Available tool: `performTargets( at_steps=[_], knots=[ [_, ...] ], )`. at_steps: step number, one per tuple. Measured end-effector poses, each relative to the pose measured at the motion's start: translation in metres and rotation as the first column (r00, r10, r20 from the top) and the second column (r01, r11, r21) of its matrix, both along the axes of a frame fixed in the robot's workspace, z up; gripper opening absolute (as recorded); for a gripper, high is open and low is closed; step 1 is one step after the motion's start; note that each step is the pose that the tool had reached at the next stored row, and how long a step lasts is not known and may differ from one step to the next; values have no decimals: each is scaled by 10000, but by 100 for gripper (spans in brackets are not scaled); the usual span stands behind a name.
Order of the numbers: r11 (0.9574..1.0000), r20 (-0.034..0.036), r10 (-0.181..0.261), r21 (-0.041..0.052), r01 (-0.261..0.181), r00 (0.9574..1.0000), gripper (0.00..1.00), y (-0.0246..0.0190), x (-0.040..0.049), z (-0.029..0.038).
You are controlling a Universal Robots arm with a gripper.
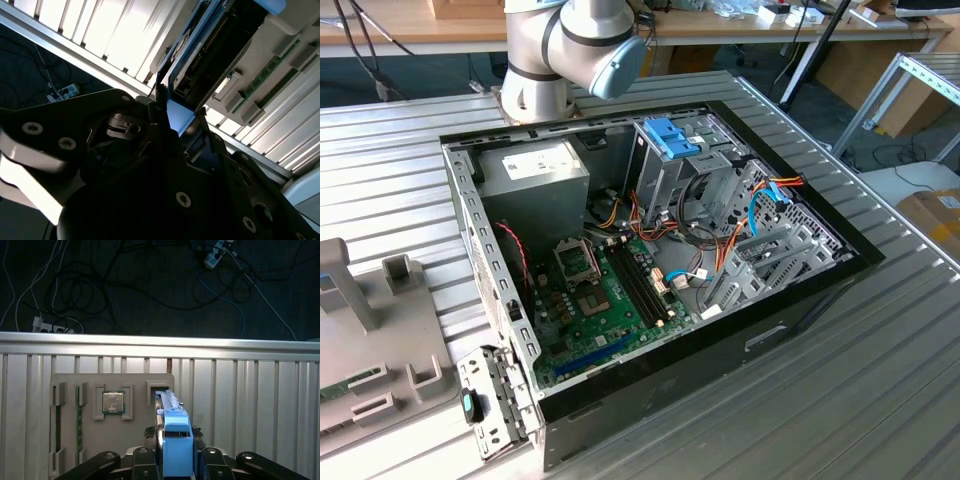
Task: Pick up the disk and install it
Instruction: 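Pick up the disk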
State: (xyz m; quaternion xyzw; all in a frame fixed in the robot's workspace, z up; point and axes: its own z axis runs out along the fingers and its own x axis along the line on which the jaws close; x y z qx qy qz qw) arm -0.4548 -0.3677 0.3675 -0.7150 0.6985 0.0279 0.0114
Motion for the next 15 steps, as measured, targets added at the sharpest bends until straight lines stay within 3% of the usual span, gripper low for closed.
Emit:
performTargets(
  at_steps=[3,8,10,14,15],
  knots=[
    [10000,3,0,1,0,10000,36,0,0,58],
    [10000,3,0,1,0,10000,36,0,0,231],
    [10000,5,0,1,0,10000,36,0,0,354],
    [10000,6,0,1,0,10000,36,0,0,495],
    [10000,6,0,1,0,10000,36,0,0,586]
  ],
)
